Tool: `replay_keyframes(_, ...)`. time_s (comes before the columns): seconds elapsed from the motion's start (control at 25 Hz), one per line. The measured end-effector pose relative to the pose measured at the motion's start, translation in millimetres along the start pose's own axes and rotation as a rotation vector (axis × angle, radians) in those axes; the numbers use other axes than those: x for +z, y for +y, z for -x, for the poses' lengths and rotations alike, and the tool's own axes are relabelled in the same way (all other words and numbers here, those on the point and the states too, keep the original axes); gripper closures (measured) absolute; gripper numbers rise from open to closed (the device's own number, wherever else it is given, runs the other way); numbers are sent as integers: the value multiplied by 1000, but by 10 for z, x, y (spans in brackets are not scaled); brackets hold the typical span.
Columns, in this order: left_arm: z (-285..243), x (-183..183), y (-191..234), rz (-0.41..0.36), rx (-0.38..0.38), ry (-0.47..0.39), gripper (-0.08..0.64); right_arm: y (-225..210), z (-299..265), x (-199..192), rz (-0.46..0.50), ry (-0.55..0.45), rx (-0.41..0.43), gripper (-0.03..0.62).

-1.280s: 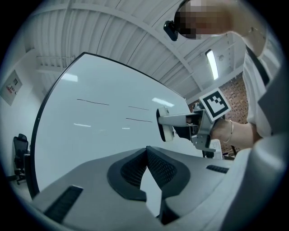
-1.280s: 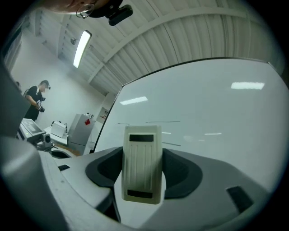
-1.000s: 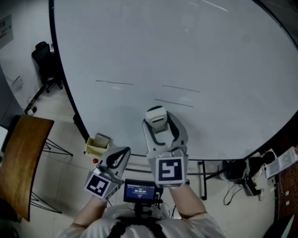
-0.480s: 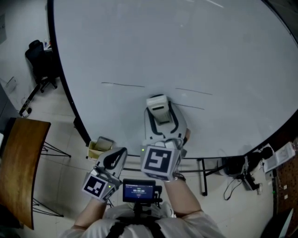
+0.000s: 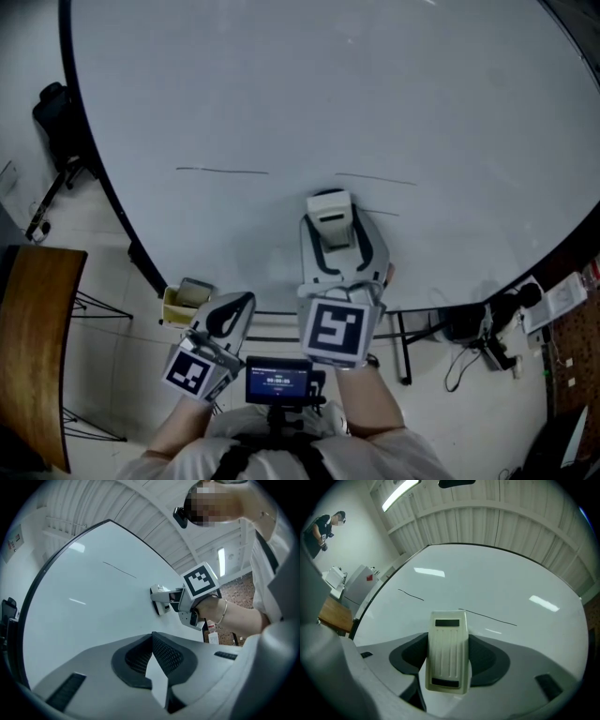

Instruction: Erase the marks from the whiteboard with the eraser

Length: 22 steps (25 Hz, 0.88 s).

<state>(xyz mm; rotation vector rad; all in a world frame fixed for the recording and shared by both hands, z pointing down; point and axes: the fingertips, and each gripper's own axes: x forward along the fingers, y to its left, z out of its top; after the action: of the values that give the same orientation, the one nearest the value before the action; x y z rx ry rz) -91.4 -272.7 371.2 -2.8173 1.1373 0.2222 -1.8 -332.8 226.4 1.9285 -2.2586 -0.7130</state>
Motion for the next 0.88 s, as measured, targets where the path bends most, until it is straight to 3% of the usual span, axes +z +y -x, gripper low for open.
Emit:
replay_keyframes(0.68,-320,-19,-300,-15,-37,1,554,-1294,354,-631,-216,126,-154,336)
replay_keyframes(0.8,-328,-19,-332,-19,-33,4,554,-1272,434,-602,-222,114,-142,336)
replay_keyframes(0.88,-317,-17,-311,-22,-26,-4,554,-1045,430,-461,-193,77,-82,336)
